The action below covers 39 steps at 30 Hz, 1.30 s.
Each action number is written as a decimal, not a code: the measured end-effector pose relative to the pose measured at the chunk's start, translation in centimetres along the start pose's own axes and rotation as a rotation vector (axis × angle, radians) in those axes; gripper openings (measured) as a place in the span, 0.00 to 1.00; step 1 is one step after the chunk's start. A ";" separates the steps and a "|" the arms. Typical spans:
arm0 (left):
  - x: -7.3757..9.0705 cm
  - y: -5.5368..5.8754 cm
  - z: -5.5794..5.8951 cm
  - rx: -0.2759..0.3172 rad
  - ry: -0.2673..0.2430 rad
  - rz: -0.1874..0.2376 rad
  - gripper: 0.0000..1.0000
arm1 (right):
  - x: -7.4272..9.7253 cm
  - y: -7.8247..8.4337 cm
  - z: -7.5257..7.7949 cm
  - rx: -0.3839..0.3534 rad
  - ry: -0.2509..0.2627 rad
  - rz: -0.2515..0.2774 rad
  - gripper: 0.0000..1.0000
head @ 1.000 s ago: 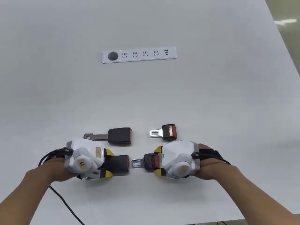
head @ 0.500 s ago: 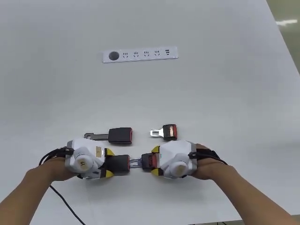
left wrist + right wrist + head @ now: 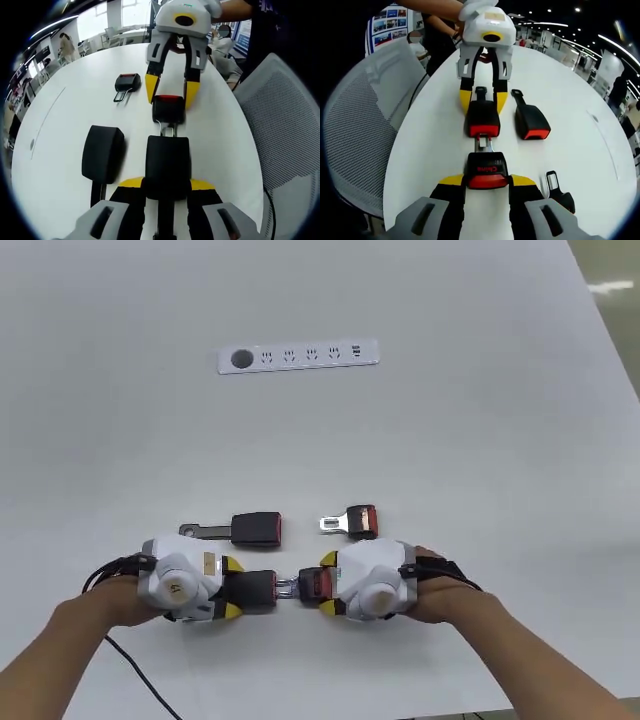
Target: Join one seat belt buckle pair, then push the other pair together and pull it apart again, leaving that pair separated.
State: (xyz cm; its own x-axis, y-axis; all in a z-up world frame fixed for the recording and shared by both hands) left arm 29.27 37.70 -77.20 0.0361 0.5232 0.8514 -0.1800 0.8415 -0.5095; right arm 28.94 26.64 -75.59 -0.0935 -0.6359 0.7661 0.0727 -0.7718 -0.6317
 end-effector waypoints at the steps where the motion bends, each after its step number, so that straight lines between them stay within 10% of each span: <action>1: 0.0 0.0 0.0 0.000 0.000 0.000 0.33 | 0.0 -0.1 0.0 -0.001 -0.001 0.002 0.30; 39: 0.2 -0.3 0.1 0.005 -0.005 0.008 0.33 | -0.5 -0.9 -0.3 -0.039 0.034 0.050 0.29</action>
State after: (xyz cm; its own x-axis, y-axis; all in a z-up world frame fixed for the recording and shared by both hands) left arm 29.25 37.53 -76.86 0.0297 0.5290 0.8481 -0.1852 0.8367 -0.5154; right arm 28.58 27.64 -75.49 -0.1246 -0.6724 0.7296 0.0391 -0.7381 -0.6736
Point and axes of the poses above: the centre of the closed fingertips' face, and the gripper's own axes: x roughly backward along the fingers, z roughly to its right, y roughly out of its underside, the point moved 1 cm from there along x, roughly backward along the fingers, and after that the axes turned 6 degrees about x, right-handed, at the moved point
